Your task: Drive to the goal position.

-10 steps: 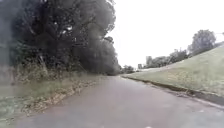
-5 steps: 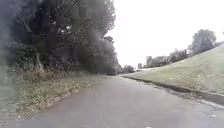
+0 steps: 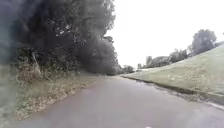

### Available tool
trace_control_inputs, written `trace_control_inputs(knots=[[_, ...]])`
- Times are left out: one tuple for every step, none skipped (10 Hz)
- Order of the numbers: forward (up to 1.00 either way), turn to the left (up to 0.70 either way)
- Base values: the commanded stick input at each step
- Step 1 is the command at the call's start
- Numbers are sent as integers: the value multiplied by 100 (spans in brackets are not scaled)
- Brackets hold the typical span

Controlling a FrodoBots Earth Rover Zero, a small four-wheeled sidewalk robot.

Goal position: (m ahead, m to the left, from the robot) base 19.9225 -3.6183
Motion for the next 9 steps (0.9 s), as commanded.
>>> trace_control_inputs(knots=[[45, 0], [45, 0], [45, 0], [45, 0], [45, 0], [45, 0], [45, 0], [45, 0], [45, 0]])
